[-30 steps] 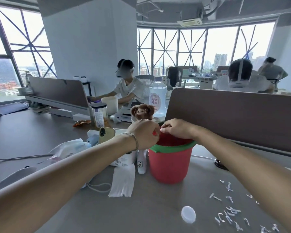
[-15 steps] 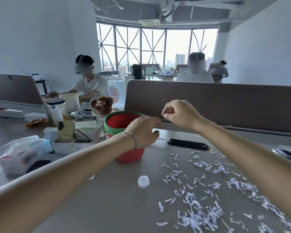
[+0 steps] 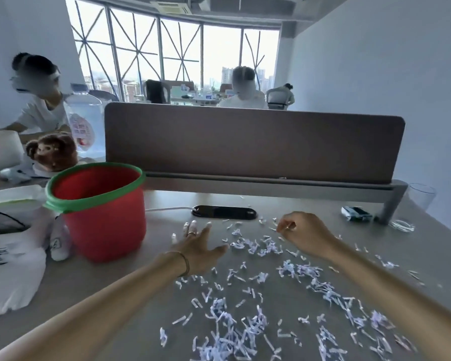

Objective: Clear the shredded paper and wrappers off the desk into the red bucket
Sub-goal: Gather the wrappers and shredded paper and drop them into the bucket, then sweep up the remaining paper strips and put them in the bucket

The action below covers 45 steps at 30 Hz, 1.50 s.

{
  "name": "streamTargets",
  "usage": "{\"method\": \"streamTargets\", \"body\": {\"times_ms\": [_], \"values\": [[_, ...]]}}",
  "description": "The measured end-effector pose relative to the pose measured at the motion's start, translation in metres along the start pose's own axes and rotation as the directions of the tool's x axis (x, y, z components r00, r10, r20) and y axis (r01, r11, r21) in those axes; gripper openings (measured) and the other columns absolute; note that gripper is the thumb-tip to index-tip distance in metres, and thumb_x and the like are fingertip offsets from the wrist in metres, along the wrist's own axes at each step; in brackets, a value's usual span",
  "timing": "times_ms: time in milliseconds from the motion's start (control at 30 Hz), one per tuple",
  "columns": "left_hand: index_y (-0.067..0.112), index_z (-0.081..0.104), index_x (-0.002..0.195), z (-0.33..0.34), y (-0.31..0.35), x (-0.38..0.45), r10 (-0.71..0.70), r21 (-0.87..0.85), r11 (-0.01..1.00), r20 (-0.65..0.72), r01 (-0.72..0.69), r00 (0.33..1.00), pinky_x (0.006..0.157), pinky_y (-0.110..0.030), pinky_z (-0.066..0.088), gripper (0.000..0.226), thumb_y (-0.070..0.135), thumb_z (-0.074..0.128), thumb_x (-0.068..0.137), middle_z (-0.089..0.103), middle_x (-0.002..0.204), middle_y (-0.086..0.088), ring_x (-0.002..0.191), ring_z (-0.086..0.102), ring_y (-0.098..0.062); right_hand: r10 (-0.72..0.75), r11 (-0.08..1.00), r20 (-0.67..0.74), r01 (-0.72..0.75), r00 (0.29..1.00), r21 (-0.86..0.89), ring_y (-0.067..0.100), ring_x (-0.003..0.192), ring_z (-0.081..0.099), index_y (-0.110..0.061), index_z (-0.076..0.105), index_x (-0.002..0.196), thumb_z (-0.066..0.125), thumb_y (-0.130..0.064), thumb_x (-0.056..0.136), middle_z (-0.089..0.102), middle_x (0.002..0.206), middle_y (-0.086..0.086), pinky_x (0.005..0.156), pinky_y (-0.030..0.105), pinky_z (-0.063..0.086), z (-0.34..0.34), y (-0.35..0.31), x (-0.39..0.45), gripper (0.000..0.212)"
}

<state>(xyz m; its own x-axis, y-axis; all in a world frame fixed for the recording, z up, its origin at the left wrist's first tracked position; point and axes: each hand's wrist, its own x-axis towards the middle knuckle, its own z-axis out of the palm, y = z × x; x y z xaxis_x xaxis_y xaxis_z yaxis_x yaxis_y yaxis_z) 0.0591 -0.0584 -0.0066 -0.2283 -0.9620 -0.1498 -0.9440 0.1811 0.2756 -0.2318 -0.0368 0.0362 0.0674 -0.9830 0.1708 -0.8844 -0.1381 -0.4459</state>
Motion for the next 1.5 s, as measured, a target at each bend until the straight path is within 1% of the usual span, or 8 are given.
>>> {"method": "streamTargets", "body": {"times_ms": [167,400,633,833,933,1100,1300,1500], "values": [[0.034,0.006,0.160,0.027,0.021,0.051,-0.026,-0.076,0.997,-0.161,0.014,0.987,0.123,-0.055,-0.002,0.087,0.081,0.023,0.088,0.003,0.168,-0.008,0.155,-0.003,-0.023,0.105,0.993,-0.014,-0.105,0.994,-0.045,0.020,0.114,0.064,-0.030,0.073,0.104,0.064,-0.020,0.092,0.069,0.123,-0.003,0.095,0.032,0.048,0.014,0.063,0.014,0.018],[0.038,0.023,0.156,0.045,0.074,0.089,0.267,-0.107,0.953,-0.131,-0.282,0.955,0.126,-0.043,0.001,0.066,0.066,0.027,0.097,0.015,0.168,-0.005,0.155,0.005,-0.018,0.056,0.998,0.010,-0.056,0.998,-0.013,0.019,0.130,0.056,-0.026,0.065,0.131,0.064,-0.025,0.097,0.061,0.143,0.002,0.108,0.034,0.042,0.035,0.091,0.035,0.034],[0.037,0.058,0.132,0.035,0.064,0.054,0.455,-0.341,0.798,-0.200,-0.497,0.868,0.095,-0.025,0.050,0.038,0.050,0.050,0.097,0.067,0.126,0.015,0.108,0.063,0.000,-0.024,0.997,0.218,0.038,0.976,-0.060,0.025,0.158,0.017,-0.033,0.033,0.160,0.044,-0.044,0.107,0.018,0.172,0.002,0.127,0.045,0.012,0.056,0.063,0.078,0.055],[0.030,0.056,0.136,0.021,0.017,0.058,0.226,-0.183,0.930,-0.400,-0.319,0.888,0.114,-0.039,0.035,0.060,0.059,0.036,0.088,0.056,0.143,0.004,0.135,0.048,-0.017,-0.200,0.974,0.325,0.224,0.925,-0.038,0.017,0.160,0.007,-0.036,0.031,0.160,0.041,-0.050,0.107,0.011,0.172,-0.005,0.128,0.037,0.007,0.072,0.028,0.050,0.056],[0.034,0.039,0.149,0.028,0.003,0.063,0.050,-0.086,0.993,-0.262,-0.075,0.964,0.124,-0.051,0.008,0.070,0.069,0.029,0.090,0.029,0.163,-0.004,0.153,0.017,-0.020,-0.301,0.951,0.156,0.283,0.941,0.125,0.008,0.141,0.047,-0.029,0.066,0.137,0.051,-0.040,0.104,0.053,0.153,-0.010,0.119,0.030,0.037,0.061,0.024,0.021,0.038],[0.038,0.019,0.157,0.042,0.033,0.062,0.152,-0.014,0.988,-0.149,-0.155,0.977,0.125,-0.044,-0.007,0.070,0.071,0.024,0.095,0.004,0.169,-0.005,0.155,-0.005,-0.016,-0.230,0.961,-0.139,0.247,0.963,0.122,0.010,0.121,0.061,-0.026,0.075,0.117,0.052,-0.034,0.099,0.070,0.125,-0.012,0.106,0.037,0.048,0.037,0.045,0.019,0.030],[0.037,0.020,0.158,0.050,0.070,0.045,0.415,-0.182,0.886,-0.102,-0.427,0.904,0.126,-0.037,0.006,0.064,0.057,0.038,0.100,0.017,0.167,0.005,0.154,0.008,-0.009,-0.035,0.999,0.245,0.026,0.969,0.037,0.022,0.159,0.014,-0.030,0.031,0.161,0.037,-0.046,0.109,0.018,0.172,0.001,0.128,0.044,0.013,0.047,0.070,0.056,0.055],[0.033,0.028,0.155,0.036,0.032,0.030,0.270,-0.135,0.944,-0.204,-0.300,0.941,0.124,-0.047,0.017,0.081,0.074,0.027,0.085,0.030,0.163,0.002,0.151,0.021,-0.016,-0.164,0.986,0.324,0.152,0.932,0.063,0.015,0.159,0.011,-0.031,0.040,0.157,0.036,-0.046,0.109,0.021,0.171,-0.005,0.129,0.043,0.007,0.056,0.038,0.034,0.050]]}}
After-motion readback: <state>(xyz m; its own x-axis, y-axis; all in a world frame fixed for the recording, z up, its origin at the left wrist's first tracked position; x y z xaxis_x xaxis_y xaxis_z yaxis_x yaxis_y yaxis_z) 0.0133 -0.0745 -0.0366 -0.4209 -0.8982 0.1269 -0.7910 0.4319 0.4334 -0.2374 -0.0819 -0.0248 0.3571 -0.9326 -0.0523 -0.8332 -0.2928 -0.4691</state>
